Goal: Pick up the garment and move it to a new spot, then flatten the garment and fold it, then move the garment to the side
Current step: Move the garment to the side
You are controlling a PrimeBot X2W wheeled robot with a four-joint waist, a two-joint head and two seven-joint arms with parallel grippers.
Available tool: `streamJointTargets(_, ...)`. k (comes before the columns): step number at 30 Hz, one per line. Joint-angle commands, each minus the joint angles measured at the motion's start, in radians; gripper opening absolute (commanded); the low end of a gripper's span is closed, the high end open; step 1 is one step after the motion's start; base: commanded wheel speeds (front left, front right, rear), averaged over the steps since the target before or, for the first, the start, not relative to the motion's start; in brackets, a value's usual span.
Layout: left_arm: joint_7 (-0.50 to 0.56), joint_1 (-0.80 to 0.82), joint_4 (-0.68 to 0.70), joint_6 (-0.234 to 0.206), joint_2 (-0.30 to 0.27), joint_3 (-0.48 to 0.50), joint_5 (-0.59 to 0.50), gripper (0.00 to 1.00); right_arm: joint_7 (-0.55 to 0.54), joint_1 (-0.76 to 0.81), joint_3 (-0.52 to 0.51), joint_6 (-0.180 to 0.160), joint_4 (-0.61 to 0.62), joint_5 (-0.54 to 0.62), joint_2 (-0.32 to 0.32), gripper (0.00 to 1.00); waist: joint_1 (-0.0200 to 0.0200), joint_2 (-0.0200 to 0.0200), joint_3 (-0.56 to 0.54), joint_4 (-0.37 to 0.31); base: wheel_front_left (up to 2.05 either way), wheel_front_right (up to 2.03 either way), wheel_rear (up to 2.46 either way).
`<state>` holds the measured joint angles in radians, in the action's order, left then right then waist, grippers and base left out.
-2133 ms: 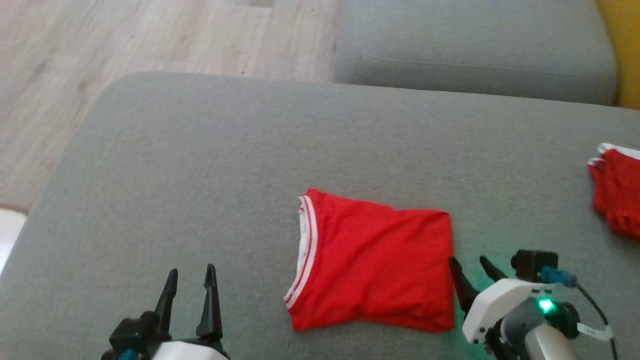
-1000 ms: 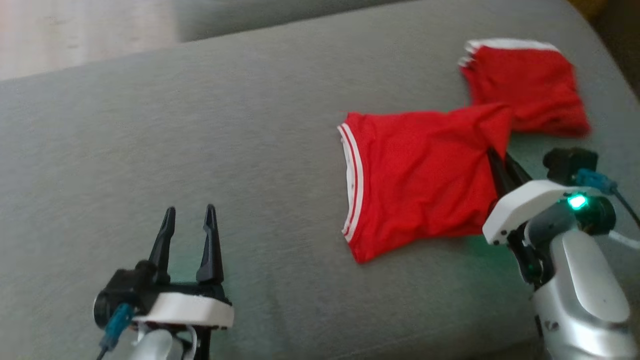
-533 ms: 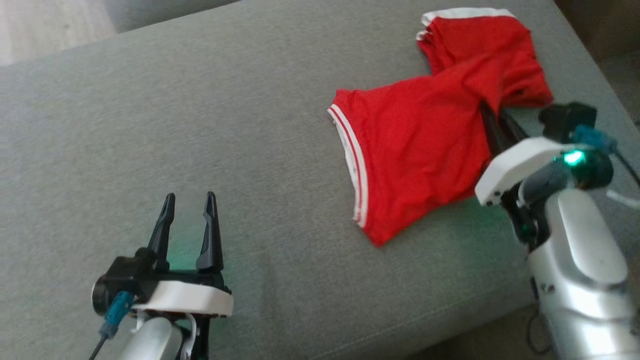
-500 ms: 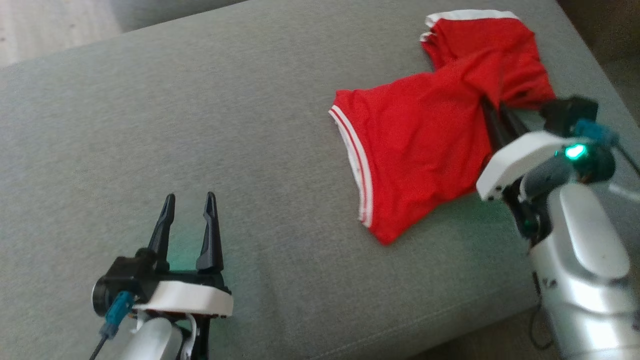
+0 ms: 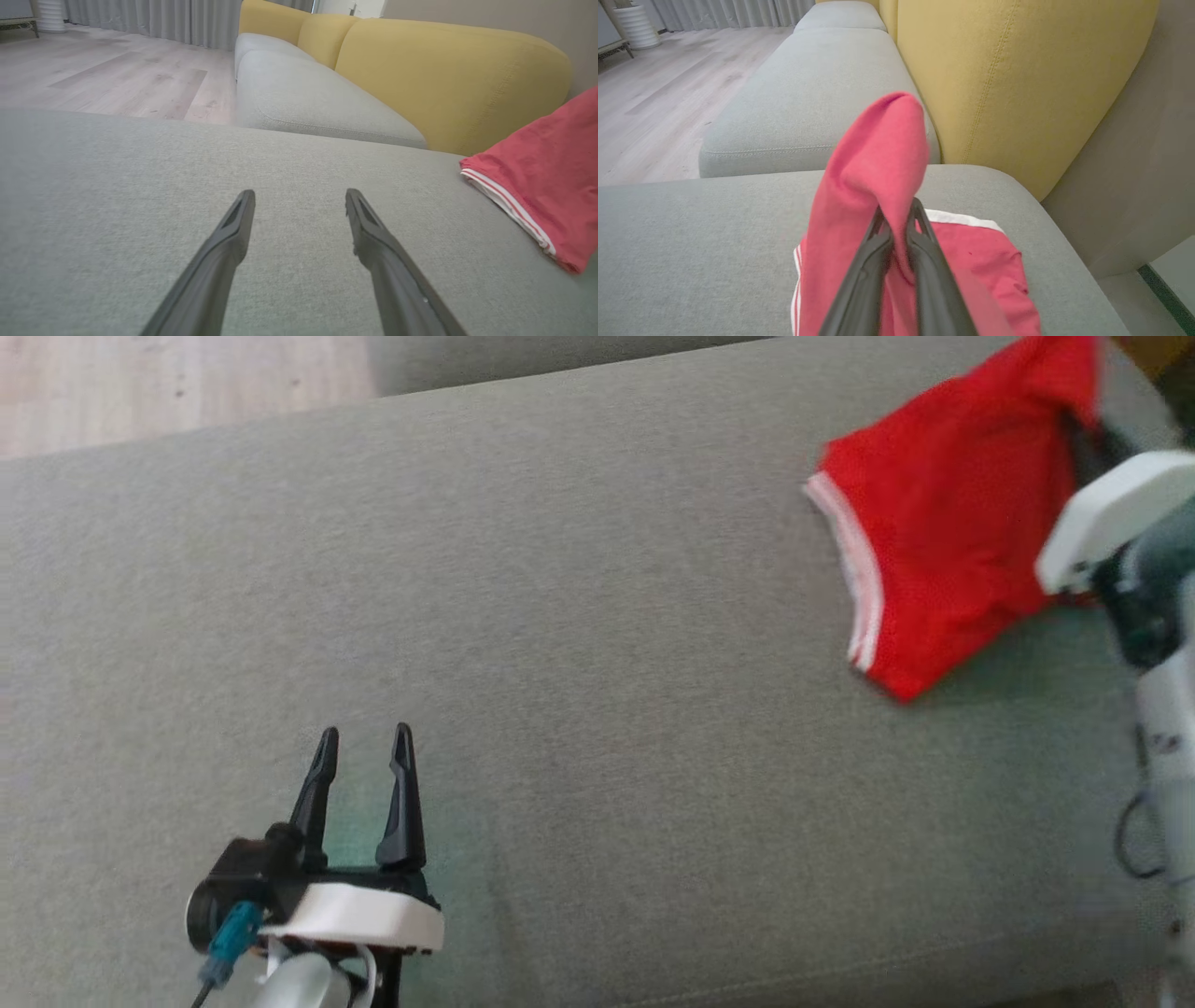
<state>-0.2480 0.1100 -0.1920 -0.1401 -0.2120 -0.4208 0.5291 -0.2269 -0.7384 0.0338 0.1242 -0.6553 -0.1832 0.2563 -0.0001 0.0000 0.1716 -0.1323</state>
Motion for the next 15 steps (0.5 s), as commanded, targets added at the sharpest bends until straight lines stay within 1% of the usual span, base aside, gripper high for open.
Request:
streamJointTargets(1, -0.011, 0.017, 0.028, 0.004, -0.006, 0.032, -0.004, 1.0, -0.002, -0.062, -0.009, 0.007, 0.017, 0.005, 0.035, 0.0, 0.0001, 0.0, 0.004, 0.028, 0.0, 0.0, 0.0)
streamJointTargets(6, -0.011, 0.019, 0.031, 0.006, -0.01, 0.028, -0.011, 1.0, -0.006, -0.102, -0.086, 0.007, -0.039, 0.035, 0.125, 0.0, 0.0001, 0.0, 0.031, 0.069, 0.0, 0.0, 0.0)
streamJointTargets(9, -0.007, 0.024, 0.034, 0.006, -0.018, 0.025, -0.017, 1.0, -0.004, -0.116, -0.137, 0.007, -0.069, 0.069, 0.159, 0.0, 0.0001, 0.0, 0.053, 0.086, 0.0, 0.0, 0.0)
streamJointTargets(10, -0.004, 0.026, 0.036, 0.005, -0.021, 0.024, -0.018, 1.0, 0.004, -0.12, -0.159, 0.007, -0.079, 0.084, 0.166, 0.11, 0.0001, 0.0, 0.06, 0.09, 0.0, 0.0, 0.0)
streamJointTargets(11, -0.002, 0.028, 0.039, 0.005, -0.025, 0.023, -0.02, 1.0, 0.013, -0.122, -0.182, 0.007, -0.091, 0.105, 0.175, 0.59, 0.0001, 0.0, 0.068, 0.093, 0.0, 0.0, 0.0)
streamJointTargets(12, 0.002, 0.031, 0.041, 0.005, -0.028, 0.021, -0.022, 1.0, 0.024, -0.123, -0.202, 0.007, -0.105, 0.131, 0.183, 1.0, 0.0001, 0.0, 0.074, 0.096, 0.0, 0.0, 0.0)
streamJointTargets(15, 0.008, 0.039, 0.048, 0.005, -0.034, 0.019, -0.025, 1.0, 0.075, -0.13, -0.262, 0.007, -0.141, 0.192, 0.184, 1.0, 0.0001, 0.0, 0.085, 0.103, 0.0, 0.0, 0.0)
